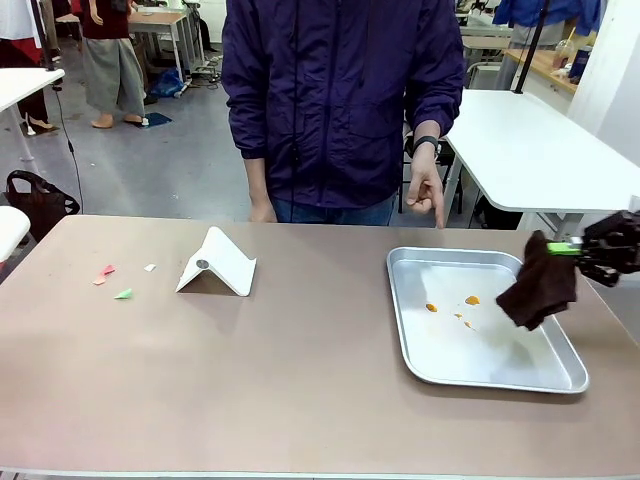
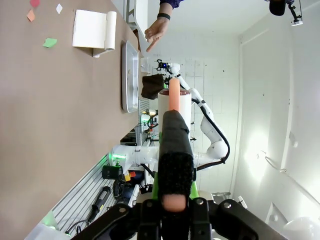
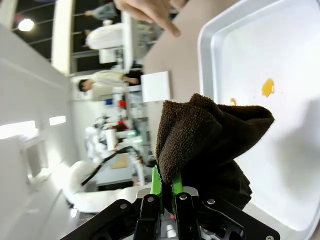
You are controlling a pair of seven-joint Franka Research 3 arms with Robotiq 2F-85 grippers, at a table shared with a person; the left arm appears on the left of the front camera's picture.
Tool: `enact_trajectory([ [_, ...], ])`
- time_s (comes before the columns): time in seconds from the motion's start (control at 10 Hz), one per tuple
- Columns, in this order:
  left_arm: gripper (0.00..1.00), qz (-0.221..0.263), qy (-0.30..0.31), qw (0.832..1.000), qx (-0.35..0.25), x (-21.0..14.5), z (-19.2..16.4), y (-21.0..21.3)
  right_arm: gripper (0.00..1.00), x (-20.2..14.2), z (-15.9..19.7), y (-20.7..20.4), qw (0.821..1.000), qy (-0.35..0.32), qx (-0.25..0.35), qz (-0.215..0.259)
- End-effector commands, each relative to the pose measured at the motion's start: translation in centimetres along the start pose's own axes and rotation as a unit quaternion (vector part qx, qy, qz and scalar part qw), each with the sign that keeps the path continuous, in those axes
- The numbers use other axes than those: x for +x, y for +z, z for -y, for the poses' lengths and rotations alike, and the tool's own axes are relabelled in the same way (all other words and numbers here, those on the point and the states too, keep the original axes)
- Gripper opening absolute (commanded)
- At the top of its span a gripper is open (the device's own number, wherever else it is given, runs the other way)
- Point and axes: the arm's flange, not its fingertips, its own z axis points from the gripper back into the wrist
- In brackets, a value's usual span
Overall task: Clean the surface of the table.
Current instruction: If a person points to the right, clean the right side of the table with your right hand, and if they point to the left, clean the left side with your left hand.
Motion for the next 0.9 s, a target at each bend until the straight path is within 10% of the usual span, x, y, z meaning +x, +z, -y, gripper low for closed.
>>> enact_trajectory([
  [0.0,0.02,-0.001,-0.010,1.000,-0.008,-0.3,0.3,0.0,0.09,-0.5,-2.0,-2.9,0.998,0.011,-0.067,-0.009],
  [0.8,0.02,-0.001,-0.010,1.000,-0.008,-0.3,0.3,0.0,0.09,1.6,-1.1,-6.0,0.943,0.089,-0.297,0.120],
])
